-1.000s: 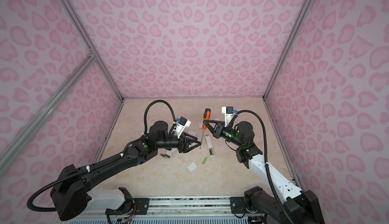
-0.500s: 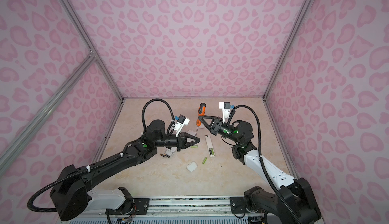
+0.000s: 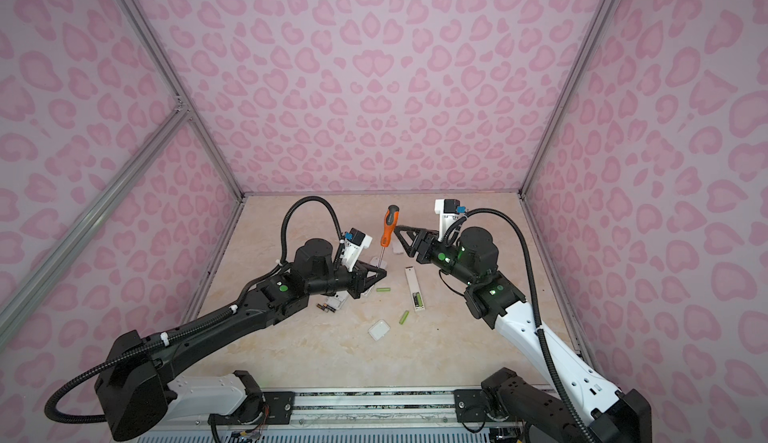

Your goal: Unload the batteries from the remote control

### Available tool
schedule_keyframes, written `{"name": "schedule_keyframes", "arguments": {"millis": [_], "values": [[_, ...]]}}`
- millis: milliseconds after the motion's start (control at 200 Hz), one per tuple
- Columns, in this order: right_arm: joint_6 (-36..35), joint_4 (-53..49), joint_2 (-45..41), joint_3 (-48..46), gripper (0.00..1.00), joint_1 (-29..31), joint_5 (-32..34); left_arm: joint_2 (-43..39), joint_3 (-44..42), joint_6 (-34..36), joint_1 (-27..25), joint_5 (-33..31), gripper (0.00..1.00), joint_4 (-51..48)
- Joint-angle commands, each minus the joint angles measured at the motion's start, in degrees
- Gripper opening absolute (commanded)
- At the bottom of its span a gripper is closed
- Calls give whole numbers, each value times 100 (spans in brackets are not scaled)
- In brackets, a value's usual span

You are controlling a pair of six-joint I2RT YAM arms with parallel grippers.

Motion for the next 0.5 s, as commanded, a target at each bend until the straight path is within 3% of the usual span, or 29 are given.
{"name": "schedule_keyframes", "arguments": {"millis": [0, 395, 495], "values": [[-133, -576, 133, 146, 60, 62, 361, 33, 170, 575, -121, -804, 4, -410], [-92, -507, 711, 541, 63, 222, 362, 116, 438, 1152, -487, -1669, 4, -999], [-51, -489, 956, 647, 50, 237, 377, 124, 451, 1315, -553, -1895, 4, -1142]]}}
